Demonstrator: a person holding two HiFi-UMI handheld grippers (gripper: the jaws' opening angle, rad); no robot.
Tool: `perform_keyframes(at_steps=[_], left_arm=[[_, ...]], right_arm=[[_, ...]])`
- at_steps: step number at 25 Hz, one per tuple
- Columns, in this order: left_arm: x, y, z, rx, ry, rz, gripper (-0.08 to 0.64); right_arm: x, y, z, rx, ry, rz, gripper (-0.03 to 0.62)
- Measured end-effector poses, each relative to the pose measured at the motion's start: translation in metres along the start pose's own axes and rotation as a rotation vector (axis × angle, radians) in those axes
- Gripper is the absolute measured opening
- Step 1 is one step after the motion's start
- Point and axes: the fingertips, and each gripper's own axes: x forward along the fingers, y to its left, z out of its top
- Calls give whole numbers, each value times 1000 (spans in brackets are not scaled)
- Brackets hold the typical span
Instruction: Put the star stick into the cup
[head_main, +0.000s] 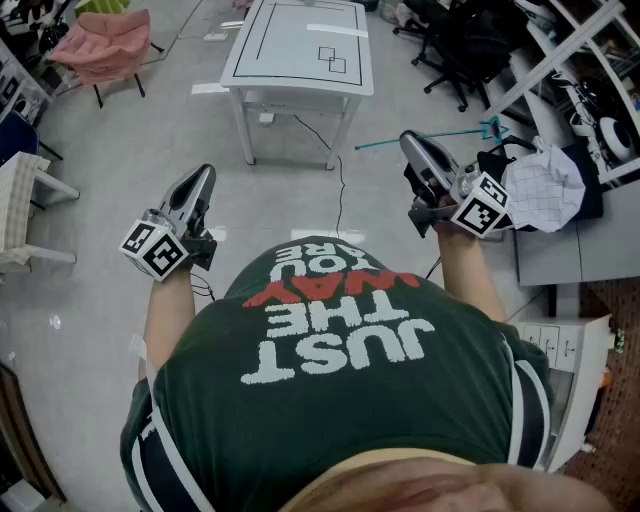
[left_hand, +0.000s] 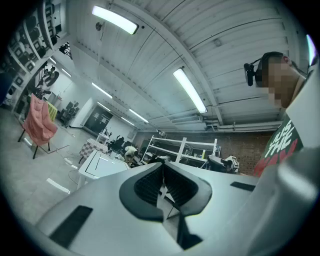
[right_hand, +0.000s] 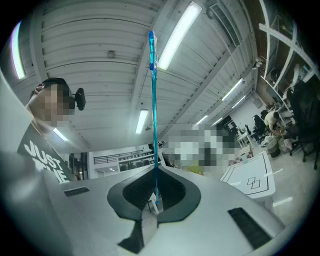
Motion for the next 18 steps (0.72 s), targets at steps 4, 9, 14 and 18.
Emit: perform_keyframes(at_steps=[4,9,14,18], left_arm=[[-2,-2,0,-2,7,-1,20],[-5,3,1,-14,4,5,20],[-16,14,3,-17,7,-6,20],[-33,29,10,-26,0,4,20]], right_arm=[[1,3,1,3,1,0,41],[7,3,-2,5,-1,1,41],[21,10,-5,7,1,2,41],[41,18,-7,24,-23,5,43]])
